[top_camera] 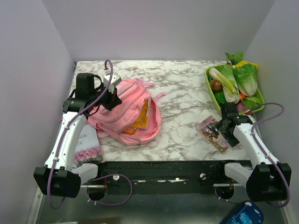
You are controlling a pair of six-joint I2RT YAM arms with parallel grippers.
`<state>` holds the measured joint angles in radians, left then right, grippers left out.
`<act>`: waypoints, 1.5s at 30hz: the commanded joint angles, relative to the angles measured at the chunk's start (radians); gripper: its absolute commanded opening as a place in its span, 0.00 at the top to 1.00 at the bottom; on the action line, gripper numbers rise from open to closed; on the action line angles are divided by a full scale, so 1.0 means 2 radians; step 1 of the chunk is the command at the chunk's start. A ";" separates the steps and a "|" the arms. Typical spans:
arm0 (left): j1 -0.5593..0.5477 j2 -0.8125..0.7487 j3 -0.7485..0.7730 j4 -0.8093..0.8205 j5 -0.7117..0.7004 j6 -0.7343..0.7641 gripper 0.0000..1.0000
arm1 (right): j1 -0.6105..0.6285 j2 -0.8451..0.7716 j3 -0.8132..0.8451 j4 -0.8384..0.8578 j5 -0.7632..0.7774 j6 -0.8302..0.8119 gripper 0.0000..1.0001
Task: Pack the student bag
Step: Move the book to the center of the board.
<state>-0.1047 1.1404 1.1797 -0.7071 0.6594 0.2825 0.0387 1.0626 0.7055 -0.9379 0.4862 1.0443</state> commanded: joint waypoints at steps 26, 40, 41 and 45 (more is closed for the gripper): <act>0.022 0.036 0.064 0.034 0.016 -0.008 0.95 | 0.055 0.120 -0.053 0.187 -0.168 0.054 0.03; 0.046 0.046 0.081 0.026 0.015 0.004 0.95 | 0.209 0.270 0.087 0.230 -0.222 -0.075 0.12; 0.048 0.046 0.079 0.026 0.015 0.004 0.95 | 0.212 0.284 0.106 0.227 -0.225 -0.100 0.12; 0.048 0.044 0.080 0.021 0.018 0.011 0.95 | 0.222 0.322 0.177 0.188 -0.200 -0.223 0.12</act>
<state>-0.0315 1.2449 1.2892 -0.7467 0.6865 0.2798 0.4660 1.6283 0.9707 -0.6155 0.1371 0.8375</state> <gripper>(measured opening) 0.051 0.882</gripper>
